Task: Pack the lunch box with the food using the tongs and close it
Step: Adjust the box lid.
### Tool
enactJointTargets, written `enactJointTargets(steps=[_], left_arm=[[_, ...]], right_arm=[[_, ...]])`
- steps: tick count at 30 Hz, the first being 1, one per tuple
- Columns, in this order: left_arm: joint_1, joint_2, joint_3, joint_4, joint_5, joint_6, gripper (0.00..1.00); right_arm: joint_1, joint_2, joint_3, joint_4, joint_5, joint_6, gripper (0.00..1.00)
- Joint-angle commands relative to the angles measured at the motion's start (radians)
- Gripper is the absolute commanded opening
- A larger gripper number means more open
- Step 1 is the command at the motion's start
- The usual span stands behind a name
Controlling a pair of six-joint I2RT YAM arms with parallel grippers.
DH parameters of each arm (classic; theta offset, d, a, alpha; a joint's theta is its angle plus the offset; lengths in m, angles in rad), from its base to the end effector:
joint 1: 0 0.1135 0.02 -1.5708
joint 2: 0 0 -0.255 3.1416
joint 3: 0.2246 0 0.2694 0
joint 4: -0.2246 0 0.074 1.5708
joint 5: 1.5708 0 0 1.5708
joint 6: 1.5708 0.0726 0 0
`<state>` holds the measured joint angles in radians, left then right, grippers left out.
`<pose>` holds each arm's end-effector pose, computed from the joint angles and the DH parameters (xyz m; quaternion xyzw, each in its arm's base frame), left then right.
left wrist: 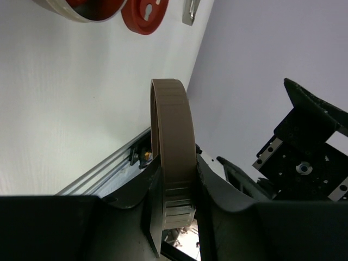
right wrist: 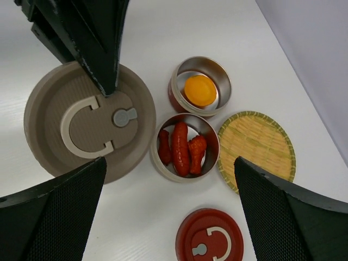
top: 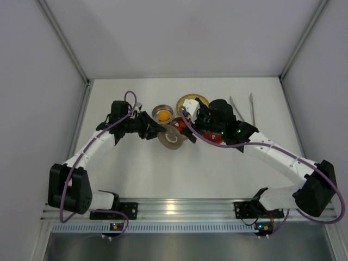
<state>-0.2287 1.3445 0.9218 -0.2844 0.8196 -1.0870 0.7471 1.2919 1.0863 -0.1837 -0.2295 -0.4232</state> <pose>0.3005 -0.1244 0.2287 -0.1950 0.8268 -0.5211 0.0825 0.2478 0.2520 0.3088 -0.5089 0.6526 0.1831 0.5307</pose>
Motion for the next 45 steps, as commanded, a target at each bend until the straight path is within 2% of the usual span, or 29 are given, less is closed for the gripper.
enactJointTargets(steps=[1,7,22,25,38,45], left_arm=[[0.005,0.015,-0.012,0.154,0.13,-0.097,0.0],[0.005,0.018,-0.034,0.241,0.174,-0.152,0.0],[0.003,0.015,-0.074,0.332,0.254,-0.246,0.0],[0.002,0.012,-0.075,0.33,0.259,-0.249,0.0],[0.002,0.025,-0.106,0.338,0.283,-0.263,0.0],[0.002,0.048,-0.104,0.34,0.285,-0.258,0.0]], right_arm=[[0.043,-0.011,0.053,0.001,-0.027,-0.005,0.99],[0.089,-0.026,0.04,-0.051,-0.073,-0.02,0.99],[0.156,0.044,0.073,-0.062,-0.033,-0.097,0.99],[0.169,0.052,0.078,-0.039,0.019,-0.109,0.99],[0.156,0.017,0.101,0.105,0.428,-0.137,0.99],[0.143,0.006,0.116,0.159,0.522,-0.146,0.99]])
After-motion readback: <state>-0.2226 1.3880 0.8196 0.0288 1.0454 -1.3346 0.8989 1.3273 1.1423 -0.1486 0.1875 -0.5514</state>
